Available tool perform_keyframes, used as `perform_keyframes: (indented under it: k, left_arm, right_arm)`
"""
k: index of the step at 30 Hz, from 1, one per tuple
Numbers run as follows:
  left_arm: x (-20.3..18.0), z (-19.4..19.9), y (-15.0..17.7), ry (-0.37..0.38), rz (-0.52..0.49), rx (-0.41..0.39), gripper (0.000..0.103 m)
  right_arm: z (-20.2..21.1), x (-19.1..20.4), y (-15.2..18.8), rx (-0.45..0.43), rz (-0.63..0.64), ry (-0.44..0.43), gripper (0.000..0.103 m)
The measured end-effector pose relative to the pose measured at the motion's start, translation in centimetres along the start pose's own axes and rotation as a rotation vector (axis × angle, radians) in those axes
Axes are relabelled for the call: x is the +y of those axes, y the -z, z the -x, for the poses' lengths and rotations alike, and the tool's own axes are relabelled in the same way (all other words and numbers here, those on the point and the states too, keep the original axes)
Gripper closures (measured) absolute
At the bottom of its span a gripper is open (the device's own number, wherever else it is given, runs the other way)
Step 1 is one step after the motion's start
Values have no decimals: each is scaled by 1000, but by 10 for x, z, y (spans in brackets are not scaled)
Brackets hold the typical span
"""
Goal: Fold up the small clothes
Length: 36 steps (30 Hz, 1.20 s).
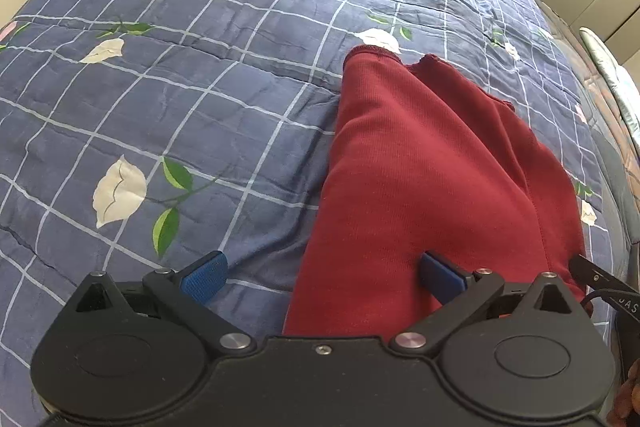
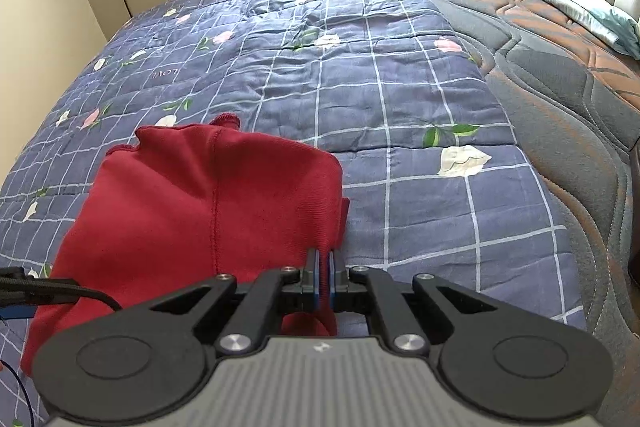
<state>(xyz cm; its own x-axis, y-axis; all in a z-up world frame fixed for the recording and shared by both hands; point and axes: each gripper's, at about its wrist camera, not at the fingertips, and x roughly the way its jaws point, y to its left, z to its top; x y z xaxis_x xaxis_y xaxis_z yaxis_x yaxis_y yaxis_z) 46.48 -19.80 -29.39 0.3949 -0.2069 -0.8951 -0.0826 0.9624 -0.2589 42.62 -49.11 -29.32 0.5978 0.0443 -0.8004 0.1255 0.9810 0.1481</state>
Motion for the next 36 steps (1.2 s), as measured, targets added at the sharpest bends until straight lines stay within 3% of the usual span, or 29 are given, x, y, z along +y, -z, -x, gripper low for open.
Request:
perform_keyframes:
  k: [5, 8, 9, 11, 16, 20, 23, 24, 26, 28, 30, 36]
  left_arm:
    - [0, -1, 0, 5, 6, 2, 1]
    - [2, -1, 0, 8, 12, 2, 1]
    - [2, -1, 0, 8, 13, 3, 1]
    - [3, -2, 0, 11, 16, 4, 1]
    - [6, -2, 0, 17, 22, 7, 1]
    - [8, 1, 0, 24, 22, 1, 1]
    - [10, 4, 1, 28, 23, -10, 1]
    - [10, 5, 2, 31, 23, -15, 1]
    - [11, 6, 3, 38, 23, -16, 1]
    - [11, 6, 3, 37, 21, -12, 1]
    - [9, 6, 4, 37, 13, -9, 1]
    - [5, 11, 5, 45, -14, -10, 1]
  right_arm:
    - [-1, 2, 1, 10, -2, 7, 95]
    - [2, 0, 4, 14, -22, 17, 74]
    - [5, -1, 6, 15, -35, 12, 62]
    - [13, -3, 11, 11, -49, -4, 52]
    - [43, 0, 32, 9, -53, -94, 18]
    - [59, 13, 50, 50, -12, -181, 16]
    - [58, 26, 62, 84, 39, -232, 18]
    - [56, 32, 65, 93, 61, -240, 26]
    - [48, 43, 69, 103, 96, -242, 45]
    - [41, 49, 71, 113, 110, -238, 74]
    - [41, 51, 71, 108, 123, -234, 94]
    - [59, 41, 66, 65, 177, -191, 97]
